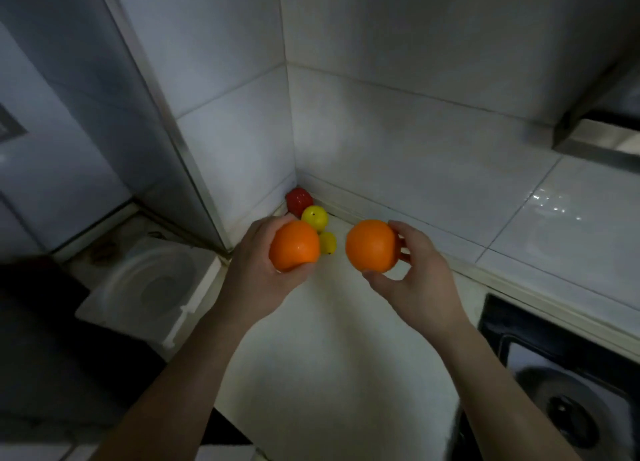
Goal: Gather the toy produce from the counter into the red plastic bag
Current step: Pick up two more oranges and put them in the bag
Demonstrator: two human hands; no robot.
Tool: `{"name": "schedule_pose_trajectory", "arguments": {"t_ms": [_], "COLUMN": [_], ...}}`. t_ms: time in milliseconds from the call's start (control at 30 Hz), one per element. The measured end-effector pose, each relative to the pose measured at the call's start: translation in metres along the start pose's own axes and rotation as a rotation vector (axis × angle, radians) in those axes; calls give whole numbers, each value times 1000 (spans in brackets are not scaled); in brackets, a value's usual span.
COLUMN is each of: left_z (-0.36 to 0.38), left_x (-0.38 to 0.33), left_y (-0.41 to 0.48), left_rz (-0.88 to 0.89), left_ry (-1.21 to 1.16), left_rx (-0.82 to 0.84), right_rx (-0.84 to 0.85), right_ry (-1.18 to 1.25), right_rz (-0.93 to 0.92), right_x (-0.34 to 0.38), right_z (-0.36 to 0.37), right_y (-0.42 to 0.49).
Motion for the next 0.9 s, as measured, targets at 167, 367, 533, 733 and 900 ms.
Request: {"name": "schedule_pose_trajectory", "arguments": {"t_ms": [167,367,533,733,900], "left_z": [-19,-33,-40,-42,-36], "left_x": [-18,-37,-41,-39,-57], "left_y": [-31,-62,-81,-111,-139], "left_rz": [-7,31,55,89,140], "left_ry": [-58,-112,-185,-212,-240], "left_rx": [-22,-16,14,79,155], "right_rx": [-32,-86,-165,-221,-258], "right_ry": [39,46,20,-29,-82], "right_rz": [-3,-1,25,102,173], "right_x": [21,45,62,73,73], "right_z": [-17,-34,-41,-43,-57], "right_y": [-35,-78,-112,-164,-208]}}
Point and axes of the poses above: each hand's wrist, its own y-axis towards the middle knuckle, its own z-axis out of the palm, x = y × z, the point moved 6 cm from there along y, towards the middle knuckle, and after that the axes turned 3 degrees about -x, right-handed, at the moved point
